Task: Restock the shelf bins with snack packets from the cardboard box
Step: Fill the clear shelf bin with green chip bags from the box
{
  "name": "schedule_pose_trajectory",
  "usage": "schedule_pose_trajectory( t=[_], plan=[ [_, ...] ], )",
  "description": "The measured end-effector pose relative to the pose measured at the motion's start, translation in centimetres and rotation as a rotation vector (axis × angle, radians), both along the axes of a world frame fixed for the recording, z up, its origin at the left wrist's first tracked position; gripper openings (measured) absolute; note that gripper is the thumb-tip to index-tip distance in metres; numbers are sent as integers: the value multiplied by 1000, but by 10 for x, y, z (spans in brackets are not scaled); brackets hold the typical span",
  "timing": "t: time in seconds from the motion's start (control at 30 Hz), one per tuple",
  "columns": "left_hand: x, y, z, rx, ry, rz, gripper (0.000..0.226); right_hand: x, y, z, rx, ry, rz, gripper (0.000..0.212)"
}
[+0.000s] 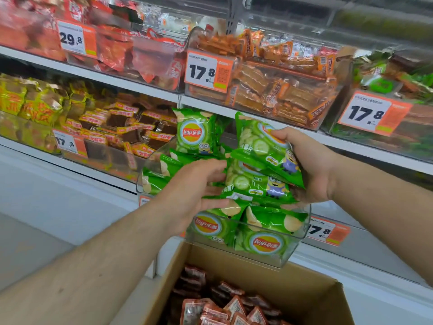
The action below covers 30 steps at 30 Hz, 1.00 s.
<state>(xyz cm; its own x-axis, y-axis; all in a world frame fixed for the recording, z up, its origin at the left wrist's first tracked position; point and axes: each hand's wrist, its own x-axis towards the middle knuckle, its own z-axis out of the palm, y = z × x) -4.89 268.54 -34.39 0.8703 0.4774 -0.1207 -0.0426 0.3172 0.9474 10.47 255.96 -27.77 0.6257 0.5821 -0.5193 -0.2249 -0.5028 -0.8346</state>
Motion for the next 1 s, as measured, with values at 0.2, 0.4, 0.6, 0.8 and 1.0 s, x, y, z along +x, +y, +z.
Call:
schedule_pose_trajectory(
  t=[0.2, 0.4, 0.6, 0.8, 1.0],
  plan=[
    [9, 11, -12, 61, -50, 13, 32, 7, 21, -6, -67, -111, -28, 56],
    [1, 25, -37, 793, 2, 303, 13, 22, 31, -9, -101, -139, -115, 52],
    [-2, 33, -61, 1353, 98, 251, 9, 32, 48, -10, -113, -173, -188, 50],
    [-2, 34, -68, 1483, 68, 285, 13, 36, 62, -18, -38, -264, -265, 80],
    [-7, 29, -68, 1468, 122, 283, 19, 33, 72, -22, 100, -376, -222, 50]
  ],
)
